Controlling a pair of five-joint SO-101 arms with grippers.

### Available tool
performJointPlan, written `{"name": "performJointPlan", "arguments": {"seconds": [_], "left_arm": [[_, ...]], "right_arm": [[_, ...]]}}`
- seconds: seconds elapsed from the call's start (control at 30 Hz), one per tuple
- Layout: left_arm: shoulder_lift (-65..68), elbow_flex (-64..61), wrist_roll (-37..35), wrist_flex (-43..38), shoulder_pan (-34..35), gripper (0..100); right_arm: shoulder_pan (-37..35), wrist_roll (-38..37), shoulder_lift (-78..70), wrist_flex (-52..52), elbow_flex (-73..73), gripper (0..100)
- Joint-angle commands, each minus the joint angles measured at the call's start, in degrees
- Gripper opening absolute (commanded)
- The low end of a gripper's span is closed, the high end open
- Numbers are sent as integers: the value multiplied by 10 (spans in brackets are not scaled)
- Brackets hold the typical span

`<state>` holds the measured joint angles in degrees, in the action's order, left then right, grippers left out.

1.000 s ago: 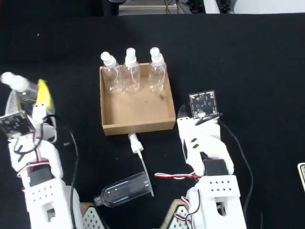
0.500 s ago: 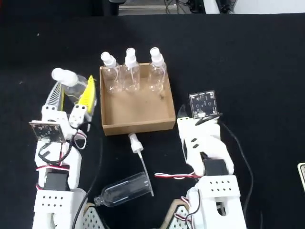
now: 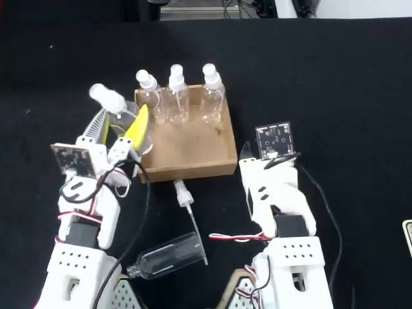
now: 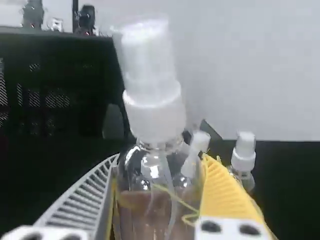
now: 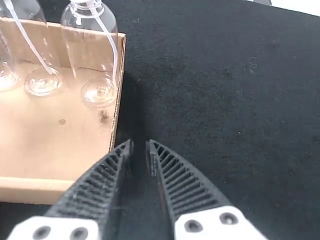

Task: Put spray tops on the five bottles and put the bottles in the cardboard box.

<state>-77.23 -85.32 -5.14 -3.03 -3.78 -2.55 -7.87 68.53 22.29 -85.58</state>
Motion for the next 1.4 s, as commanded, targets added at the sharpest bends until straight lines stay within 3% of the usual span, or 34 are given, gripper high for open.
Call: {"name": "performJointPlan", "arguments": {"seconds": [0.0, 0.3, 0.47, 0.53, 0.97, 1.17, 1.37], "left_arm": [[19, 41, -10, -2, -13, 29], [29, -7, -5, -4, -22, 29], [34, -87, -4, -163, -20, 30], [34, -112, -4, -190, -17, 30], [35, -103, -6, -170, -22, 30], [35, -36, -10, -48, -74, 30], [35, -38, -4, -59, -41, 30]], "right_arm": [[8, 1, 8, -18, 2, 25], [8, 0, 8, -18, 4, 25], [7, 0, 8, -18, 4, 25], [7, 0, 8, -18, 4, 25], [6, 0, 8, -18, 4, 25], [5, 0, 8, -18, 5, 25], [5, 0, 8, -18, 5, 25]]}}
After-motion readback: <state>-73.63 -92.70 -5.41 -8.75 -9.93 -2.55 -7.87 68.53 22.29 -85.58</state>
